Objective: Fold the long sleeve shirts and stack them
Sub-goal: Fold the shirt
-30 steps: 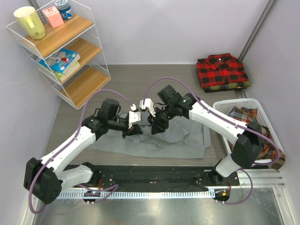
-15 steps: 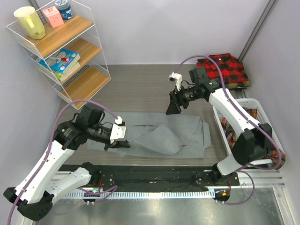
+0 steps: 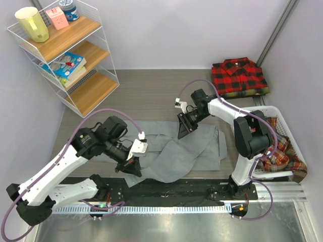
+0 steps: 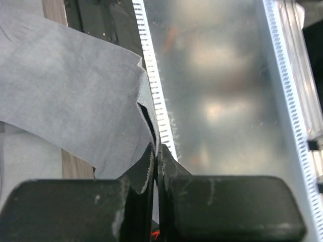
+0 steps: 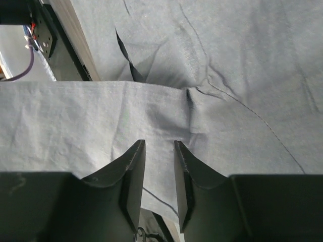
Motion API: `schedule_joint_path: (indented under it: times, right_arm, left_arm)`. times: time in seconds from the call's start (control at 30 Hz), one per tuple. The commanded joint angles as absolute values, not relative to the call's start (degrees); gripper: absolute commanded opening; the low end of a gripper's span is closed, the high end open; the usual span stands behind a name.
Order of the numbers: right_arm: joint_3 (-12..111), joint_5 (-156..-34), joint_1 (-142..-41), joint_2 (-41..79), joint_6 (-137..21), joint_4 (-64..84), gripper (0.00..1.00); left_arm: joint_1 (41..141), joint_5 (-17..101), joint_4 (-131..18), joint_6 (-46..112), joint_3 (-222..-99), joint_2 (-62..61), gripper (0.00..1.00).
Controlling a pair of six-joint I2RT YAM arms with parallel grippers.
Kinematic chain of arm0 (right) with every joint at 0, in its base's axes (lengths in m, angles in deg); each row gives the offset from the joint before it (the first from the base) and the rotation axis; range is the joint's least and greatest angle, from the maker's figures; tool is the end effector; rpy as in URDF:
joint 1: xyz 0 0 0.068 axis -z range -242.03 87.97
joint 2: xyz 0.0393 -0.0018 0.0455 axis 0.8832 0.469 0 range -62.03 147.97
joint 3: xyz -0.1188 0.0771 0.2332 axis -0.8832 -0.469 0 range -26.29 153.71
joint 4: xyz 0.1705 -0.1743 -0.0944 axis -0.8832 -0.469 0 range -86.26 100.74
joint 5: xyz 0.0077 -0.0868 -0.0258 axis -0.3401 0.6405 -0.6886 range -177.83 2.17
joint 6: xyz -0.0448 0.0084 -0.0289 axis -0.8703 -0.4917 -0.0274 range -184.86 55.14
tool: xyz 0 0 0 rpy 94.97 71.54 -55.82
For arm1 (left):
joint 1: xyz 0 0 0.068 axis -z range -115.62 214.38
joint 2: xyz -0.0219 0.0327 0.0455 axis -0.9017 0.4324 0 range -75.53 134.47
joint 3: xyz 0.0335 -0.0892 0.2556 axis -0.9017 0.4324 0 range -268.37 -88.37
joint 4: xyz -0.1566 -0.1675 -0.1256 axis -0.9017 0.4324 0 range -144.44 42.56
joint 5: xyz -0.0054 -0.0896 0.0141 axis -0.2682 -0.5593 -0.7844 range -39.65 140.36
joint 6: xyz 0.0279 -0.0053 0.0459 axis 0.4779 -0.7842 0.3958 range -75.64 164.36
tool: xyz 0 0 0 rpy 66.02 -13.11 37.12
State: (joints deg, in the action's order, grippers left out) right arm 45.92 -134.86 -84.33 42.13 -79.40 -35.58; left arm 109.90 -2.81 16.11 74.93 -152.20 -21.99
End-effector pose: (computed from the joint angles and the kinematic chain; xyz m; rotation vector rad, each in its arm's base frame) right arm 0.3085 0.1548 0.1945 -0.9855 2.5704 1.2129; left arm 0.0783 -0.1204 0.3458 1.7692 1.7318 -1.3022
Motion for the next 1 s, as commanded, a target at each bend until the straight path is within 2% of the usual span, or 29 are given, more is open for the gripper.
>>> schedule_joint_path:
  times: [0.0,0.2,0.33,0.5,0.53,0.6,0.73,0.8,0.97]
  right_arm:
    - [45.17,-134.33,-87.42,42.29,-78.92,-32.15,0.32]
    - [42.01,-131.52,-91.20,44.66,-79.10,-29.52,0.27]
    - [39.81,-130.29,-93.05,46.60,-79.53,-28.37,0.24]
    - [40.59,-130.02,-93.93,48.45,-80.32,-29.50,0.25]
    - [41.38,-130.11,-93.76,48.10,-80.41,-29.95,0.26]
    - [42.70,-130.55,-92.62,47.22,-80.85,-32.13,0.35]
    - [47.44,-131.26,-88.23,44.85,-83.92,-37.58,0.52]
    - [48.41,-130.46,-86.39,43.71,-86.81,-40.83,0.55]
    - [48.16,-128.35,-83.74,42.82,-91.04,-45.06,0.56]
  left_arm:
    - [113.59,-1.94,2.72,62.56,-151.74,-19.03,0.00]
    - [119.04,-3.61,-2.31,60.09,-154.63,-12.69,0.00]
    - [119.93,-6.60,-3.45,58.88,-160.78,-11.11,0.00]
    - [119.14,0.06,-5.04,56.05,-161.15,-9.87,0.00]
    - [118.09,1.47,-5.56,55.44,-160.27,-10.05,0.00]
    - [114.85,2.36,-7.05,53.52,-157.02,-10.14,0.00]
    - [99.41,1.14,-12.85,46.92,-152.19,-8.57,0.00]
    - [95.68,2.01,-14.88,44.99,-150.17,-7.42,0.00]
    - [88.22,2.46,-19.63,41.11,-146.83,-3.73,0.00]
